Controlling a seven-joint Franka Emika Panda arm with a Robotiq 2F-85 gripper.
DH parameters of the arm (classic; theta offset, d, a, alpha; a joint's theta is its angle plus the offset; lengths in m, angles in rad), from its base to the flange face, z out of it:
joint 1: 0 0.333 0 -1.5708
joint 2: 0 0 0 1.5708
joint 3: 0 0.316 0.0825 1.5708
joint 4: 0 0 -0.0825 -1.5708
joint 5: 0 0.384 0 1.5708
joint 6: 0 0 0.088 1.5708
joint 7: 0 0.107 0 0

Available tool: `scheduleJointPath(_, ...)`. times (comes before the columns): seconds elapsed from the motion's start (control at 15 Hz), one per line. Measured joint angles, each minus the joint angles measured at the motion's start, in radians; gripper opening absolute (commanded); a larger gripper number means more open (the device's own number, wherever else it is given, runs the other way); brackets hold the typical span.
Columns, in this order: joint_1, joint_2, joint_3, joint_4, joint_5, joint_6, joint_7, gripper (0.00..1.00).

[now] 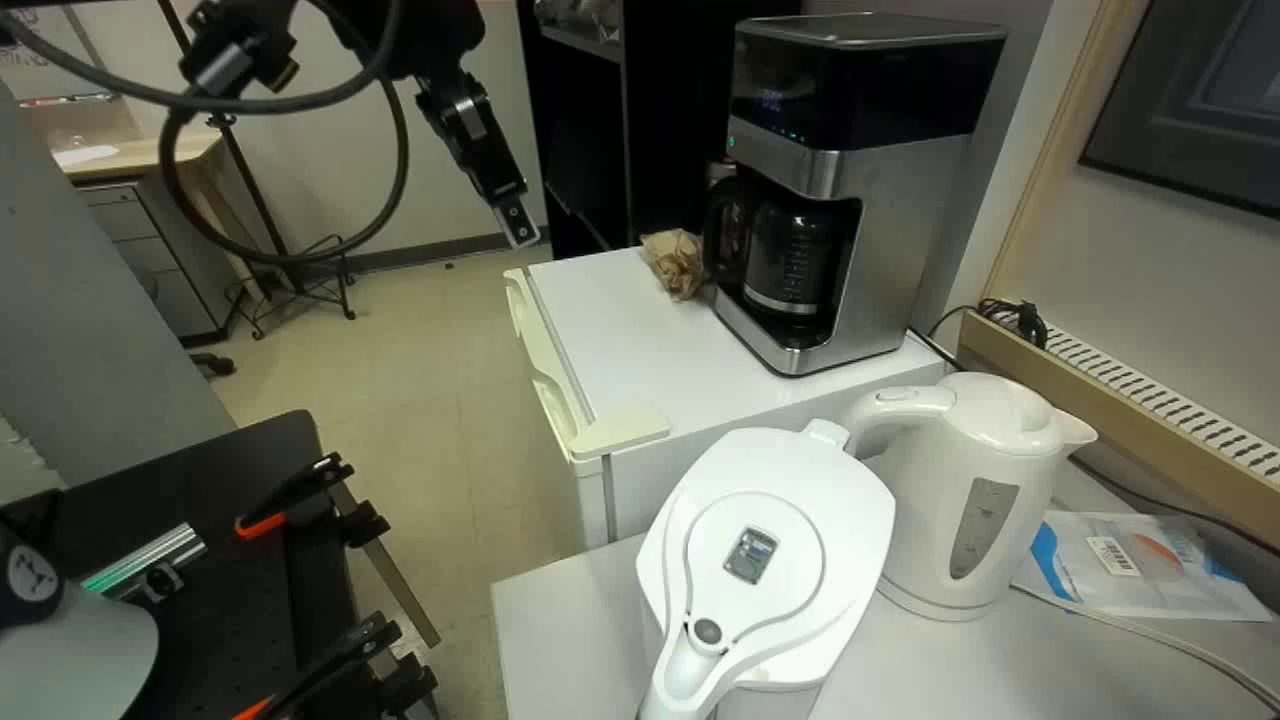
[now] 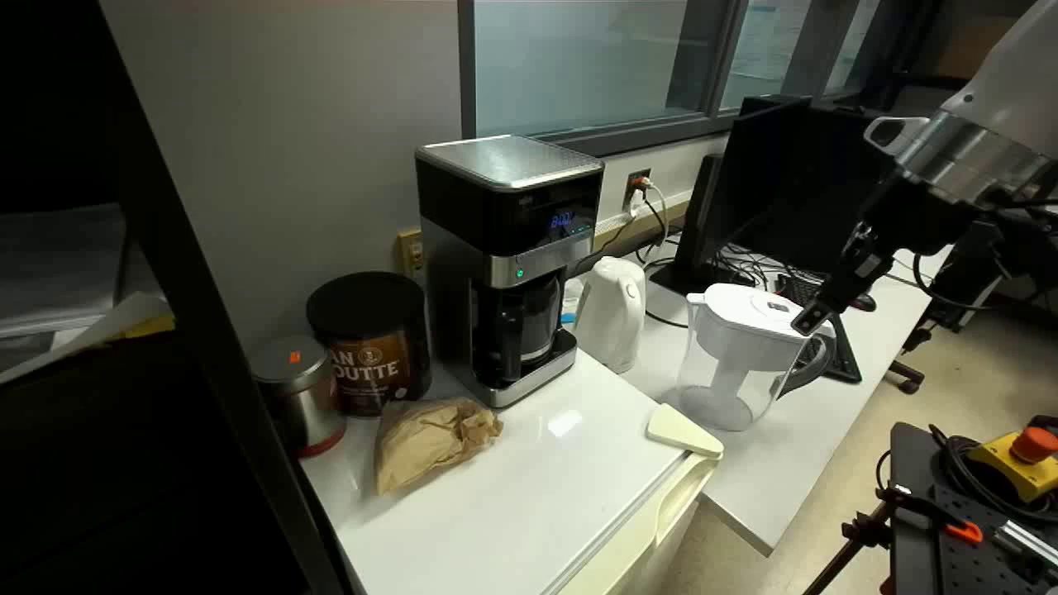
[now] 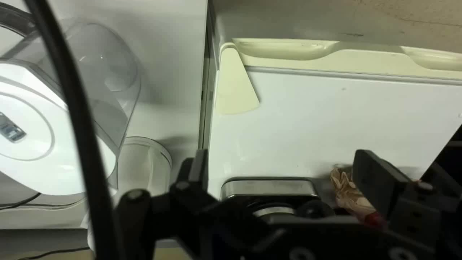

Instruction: Press a button on the coffee making machine

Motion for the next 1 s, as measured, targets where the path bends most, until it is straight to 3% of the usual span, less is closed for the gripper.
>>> scheduleJointPath(1.0, 0.001, 0.026, 0.012, 0.016, -0.008, 0.016, -0.002, 1.0)
